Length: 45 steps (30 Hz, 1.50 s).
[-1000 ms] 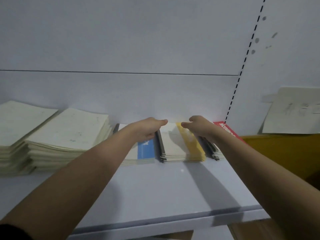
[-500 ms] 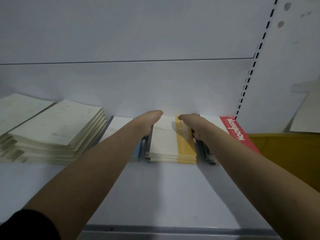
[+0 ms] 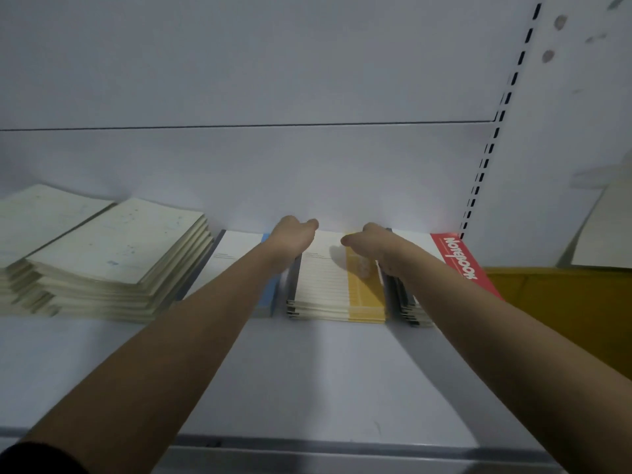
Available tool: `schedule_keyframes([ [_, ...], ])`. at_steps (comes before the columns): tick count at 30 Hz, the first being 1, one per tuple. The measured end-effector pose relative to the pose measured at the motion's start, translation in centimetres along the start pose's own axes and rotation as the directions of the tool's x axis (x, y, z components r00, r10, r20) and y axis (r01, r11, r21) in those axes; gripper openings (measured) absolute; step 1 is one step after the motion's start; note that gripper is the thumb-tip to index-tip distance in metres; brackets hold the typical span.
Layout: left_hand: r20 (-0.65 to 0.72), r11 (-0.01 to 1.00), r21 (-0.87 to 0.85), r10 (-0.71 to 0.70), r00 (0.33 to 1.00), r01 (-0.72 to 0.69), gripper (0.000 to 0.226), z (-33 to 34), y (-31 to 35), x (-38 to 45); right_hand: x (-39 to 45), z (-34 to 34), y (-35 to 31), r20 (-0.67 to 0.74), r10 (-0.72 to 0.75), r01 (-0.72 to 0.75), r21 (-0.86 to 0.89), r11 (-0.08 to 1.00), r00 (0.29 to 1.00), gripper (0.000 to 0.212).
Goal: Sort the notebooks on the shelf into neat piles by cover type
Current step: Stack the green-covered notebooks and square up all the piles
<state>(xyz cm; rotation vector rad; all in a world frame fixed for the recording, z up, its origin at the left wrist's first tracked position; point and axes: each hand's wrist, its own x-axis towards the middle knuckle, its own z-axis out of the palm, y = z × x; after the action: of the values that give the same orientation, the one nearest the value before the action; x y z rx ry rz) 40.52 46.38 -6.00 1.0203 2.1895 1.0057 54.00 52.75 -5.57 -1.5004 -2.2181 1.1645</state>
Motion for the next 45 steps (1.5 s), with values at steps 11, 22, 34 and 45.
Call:
schedule_keyframes([
  [11,0.545,0.494,0.625,0.278,0.791,-0.605,0.099,-0.5,-2.6,-6.9,-4.6,1.1,5.3,0.422,-0.415,0.591,-0.626,0.510,0.806,0.039],
  [22,0.518,0.194,0.667,0.574,0.635,-0.719,0.073,-1.2,-4.5,-4.8,-5.7,1.0,4.7,0.320,-0.507,0.531,-0.772,0.351,0.800,0.049],
  [34,0.533,0.059,0.736,0.563,0.631,-0.675,0.074,-0.2,-5.3,-5.9,-6.5,2.4,6.0,0.215,-0.569,0.481,-0.794,0.372,0.794,0.057],
  [45,0.531,0.690,0.441,0.315,0.787,-0.574,0.094,1.6,3.4,-5.9,-5.2,-4.0,6.1,0.050,-0.684,0.631,-0.437,0.640,0.728,0.040],
])
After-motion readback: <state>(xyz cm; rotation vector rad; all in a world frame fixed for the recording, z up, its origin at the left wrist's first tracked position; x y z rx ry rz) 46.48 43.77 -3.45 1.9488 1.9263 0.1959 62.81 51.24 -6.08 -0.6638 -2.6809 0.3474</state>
